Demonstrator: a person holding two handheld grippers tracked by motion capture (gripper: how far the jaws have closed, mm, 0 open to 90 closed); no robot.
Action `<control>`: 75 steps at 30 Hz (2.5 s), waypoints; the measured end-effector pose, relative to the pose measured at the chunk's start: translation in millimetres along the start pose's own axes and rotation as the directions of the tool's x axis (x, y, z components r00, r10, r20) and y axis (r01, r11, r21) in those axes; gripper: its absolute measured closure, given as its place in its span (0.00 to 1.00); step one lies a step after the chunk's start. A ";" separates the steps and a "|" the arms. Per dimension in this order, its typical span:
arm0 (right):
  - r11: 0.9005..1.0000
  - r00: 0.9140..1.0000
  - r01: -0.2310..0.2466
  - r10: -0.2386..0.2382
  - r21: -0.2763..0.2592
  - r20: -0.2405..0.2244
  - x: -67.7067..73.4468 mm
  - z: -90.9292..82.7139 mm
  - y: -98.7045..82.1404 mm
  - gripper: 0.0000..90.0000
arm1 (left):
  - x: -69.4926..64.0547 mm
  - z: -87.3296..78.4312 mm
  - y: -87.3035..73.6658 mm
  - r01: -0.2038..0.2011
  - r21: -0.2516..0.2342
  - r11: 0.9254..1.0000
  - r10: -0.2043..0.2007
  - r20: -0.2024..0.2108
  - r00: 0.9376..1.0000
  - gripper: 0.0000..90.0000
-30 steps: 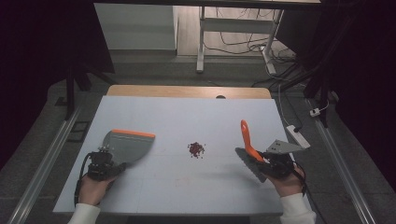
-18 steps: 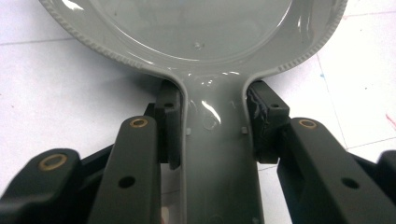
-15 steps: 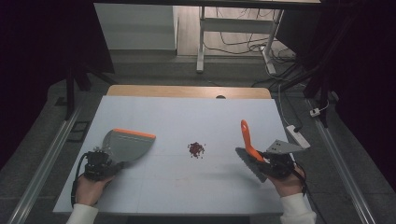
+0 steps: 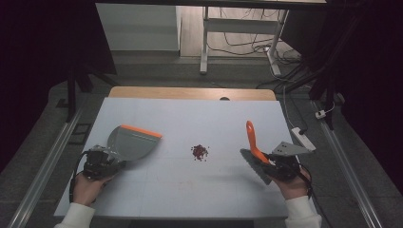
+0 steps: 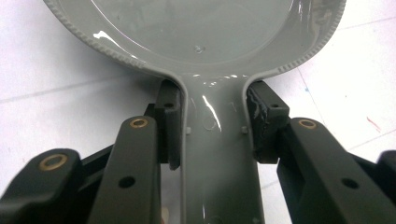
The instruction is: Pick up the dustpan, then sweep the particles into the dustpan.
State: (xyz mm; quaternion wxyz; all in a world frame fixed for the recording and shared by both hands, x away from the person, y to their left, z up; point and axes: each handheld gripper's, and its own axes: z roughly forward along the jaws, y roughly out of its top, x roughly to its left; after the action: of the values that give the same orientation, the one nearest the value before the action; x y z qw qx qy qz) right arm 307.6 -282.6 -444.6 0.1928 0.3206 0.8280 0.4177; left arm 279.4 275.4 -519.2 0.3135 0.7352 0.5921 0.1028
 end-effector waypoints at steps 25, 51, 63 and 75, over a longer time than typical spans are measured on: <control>0.997 0.998 -0.065 0.064 -0.051 -0.004 -1.0 -1.5 -1.7 0.78 | -23.4 -12.8 10.8 -0.231 -0.150 0.961 0.255 0.171 0.952 0.69; 0.999 1.000 -0.023 0.022 -0.032 -0.014 9.6 11.0 3.8 0.78 | -36.8 -21.1 11.5 -0.413 -0.155 0.898 0.441 0.330 0.835 0.69; 0.999 1.000 -0.018 0.017 -0.032 -0.018 13.1 15.1 5.3 0.78 | -46.0 -16.6 6.2 -0.511 -0.101 0.854 0.508 0.373 0.776 0.69; 0.999 0.999 -0.022 0.021 -0.041 -0.028 18.5 32.4 19.5 0.78 | -45.1 -10.6 3.9 -0.533 -0.046 0.845 0.506 0.392 0.768 0.69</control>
State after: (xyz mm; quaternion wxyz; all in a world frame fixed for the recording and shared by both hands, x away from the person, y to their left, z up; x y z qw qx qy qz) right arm 320.6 -242.7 -448.4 0.1832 0.3197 0.8182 0.4413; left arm 264.4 236.3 -498.7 0.3589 0.8856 0.2943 0.0174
